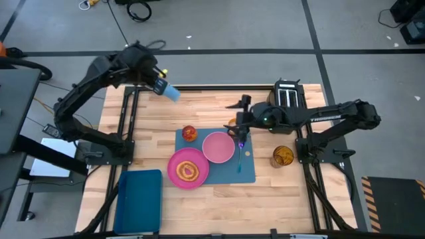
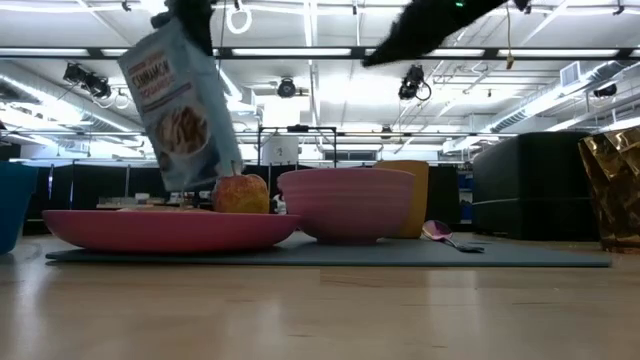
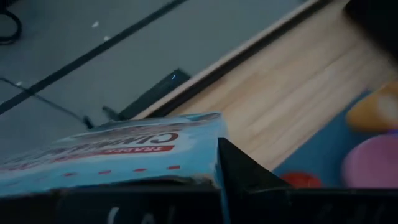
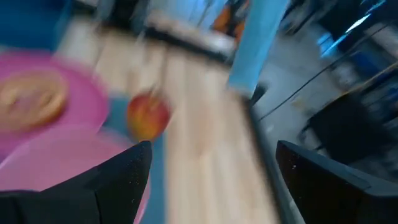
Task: Arrange a breakfast setting
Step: Pour the cereal from the blue cereal box into the pink bowl
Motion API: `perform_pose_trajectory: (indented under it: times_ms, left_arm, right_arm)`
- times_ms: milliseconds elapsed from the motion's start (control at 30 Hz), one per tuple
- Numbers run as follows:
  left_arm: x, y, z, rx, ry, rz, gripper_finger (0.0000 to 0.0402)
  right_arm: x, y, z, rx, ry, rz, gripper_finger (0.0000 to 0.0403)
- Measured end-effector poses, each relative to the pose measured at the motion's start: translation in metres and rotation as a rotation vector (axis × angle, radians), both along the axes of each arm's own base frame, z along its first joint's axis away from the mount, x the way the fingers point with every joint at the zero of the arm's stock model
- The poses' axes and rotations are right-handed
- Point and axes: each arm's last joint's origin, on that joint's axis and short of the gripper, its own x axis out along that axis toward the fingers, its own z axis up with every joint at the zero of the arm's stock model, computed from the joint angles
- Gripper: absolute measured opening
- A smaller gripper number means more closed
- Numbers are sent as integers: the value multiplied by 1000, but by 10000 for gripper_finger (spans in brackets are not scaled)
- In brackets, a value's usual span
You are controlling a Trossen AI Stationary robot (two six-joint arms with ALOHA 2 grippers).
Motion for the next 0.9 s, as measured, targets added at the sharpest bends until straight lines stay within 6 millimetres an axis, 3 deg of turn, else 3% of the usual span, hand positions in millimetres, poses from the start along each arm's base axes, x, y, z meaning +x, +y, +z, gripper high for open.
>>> perform_pose_trajectory:
  times_ms: [233,367,500,733,900]
  left_arm:
    - [-6,-8,28,-59,-206,19,3]
    - [-7,-13,37,-107,-293,18,3]
    - [1,-20,40,-113,-337,-12,3]
    - [19,-39,47,-91,-425,-124,4]
    - [24,-47,48,-103,-441,-160,5]
  right_arm:
    - [49,-7,-14,-233,-216,-83,355]
    - [67,-17,-23,-261,-322,-124,377]
    - [85,-27,-16,-189,-375,-129,397]
    - [117,-48,-21,-166,-292,-116,393]
    - [126,-62,-23,-180,-283,-218,392]
